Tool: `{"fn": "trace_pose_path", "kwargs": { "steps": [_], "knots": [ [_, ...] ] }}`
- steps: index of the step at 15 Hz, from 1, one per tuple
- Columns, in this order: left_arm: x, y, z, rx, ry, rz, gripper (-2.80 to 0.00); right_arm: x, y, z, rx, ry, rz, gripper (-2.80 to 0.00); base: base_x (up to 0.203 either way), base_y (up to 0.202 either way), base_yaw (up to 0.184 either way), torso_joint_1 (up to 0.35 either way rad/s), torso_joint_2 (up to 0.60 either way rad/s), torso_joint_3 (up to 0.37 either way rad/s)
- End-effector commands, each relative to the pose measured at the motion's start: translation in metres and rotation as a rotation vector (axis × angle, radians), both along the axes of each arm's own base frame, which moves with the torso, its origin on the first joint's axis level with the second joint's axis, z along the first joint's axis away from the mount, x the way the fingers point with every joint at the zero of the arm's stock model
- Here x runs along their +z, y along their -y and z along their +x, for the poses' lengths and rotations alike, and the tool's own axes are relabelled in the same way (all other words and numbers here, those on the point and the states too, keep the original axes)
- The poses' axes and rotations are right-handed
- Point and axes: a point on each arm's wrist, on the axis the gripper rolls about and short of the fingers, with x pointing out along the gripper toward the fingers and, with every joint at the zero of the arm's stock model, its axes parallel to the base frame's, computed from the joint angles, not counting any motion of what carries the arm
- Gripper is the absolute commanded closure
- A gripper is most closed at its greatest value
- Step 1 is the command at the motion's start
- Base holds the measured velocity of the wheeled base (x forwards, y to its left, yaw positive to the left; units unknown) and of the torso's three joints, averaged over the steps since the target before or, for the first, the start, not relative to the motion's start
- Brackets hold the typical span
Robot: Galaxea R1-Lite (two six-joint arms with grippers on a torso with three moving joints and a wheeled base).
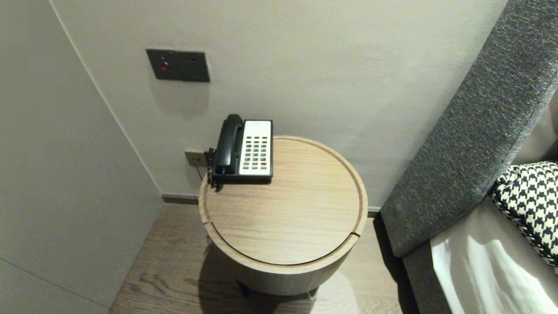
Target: Open the nightstand drawer
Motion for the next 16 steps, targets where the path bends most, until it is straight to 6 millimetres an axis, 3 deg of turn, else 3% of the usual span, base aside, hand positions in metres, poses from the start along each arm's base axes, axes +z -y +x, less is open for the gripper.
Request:
{"fn": "trace_pose_path", "kwargs": {
  "steps": [1,4,6,8,10,16],
  "knots": [
    [0.000,0.000,-0.001,-0.001,-0.008,0.004,0.00,-0.011,0.000,0.003,0.000,-0.038,0.001,0.00,0.000,0.000,0.000,0.000,0.00,0.000],
    [0.008,0.000,-0.007,0.003,-0.073,0.010,0.00,-0.011,0.000,0.003,0.000,-0.038,0.001,0.00,0.000,0.000,0.000,0.000,0.00,0.000],
    [0.033,0.000,-0.007,0.000,-0.113,0.011,0.00,-0.011,0.000,0.003,-0.001,-0.038,0.001,0.00,0.000,0.000,0.000,0.000,0.00,0.000],
    [0.066,0.000,0.005,-0.012,-0.184,0.005,0.00,-0.011,0.000,0.003,-0.001,-0.038,0.001,0.00,0.000,0.000,0.000,0.000,0.00,0.000],
    [0.094,0.000,0.029,-0.025,-0.280,-0.003,0.00,-0.011,0.000,0.003,0.001,-0.038,0.001,0.00,0.000,0.000,0.000,0.000,0.00,0.000],
    [0.151,0.011,0.130,-0.123,-0.603,-0.194,0.00,-0.011,0.000,0.003,-0.001,-0.038,0.001,0.00,0.000,0.000,0.000,0.000,0.00,0.000]
  ]
}}
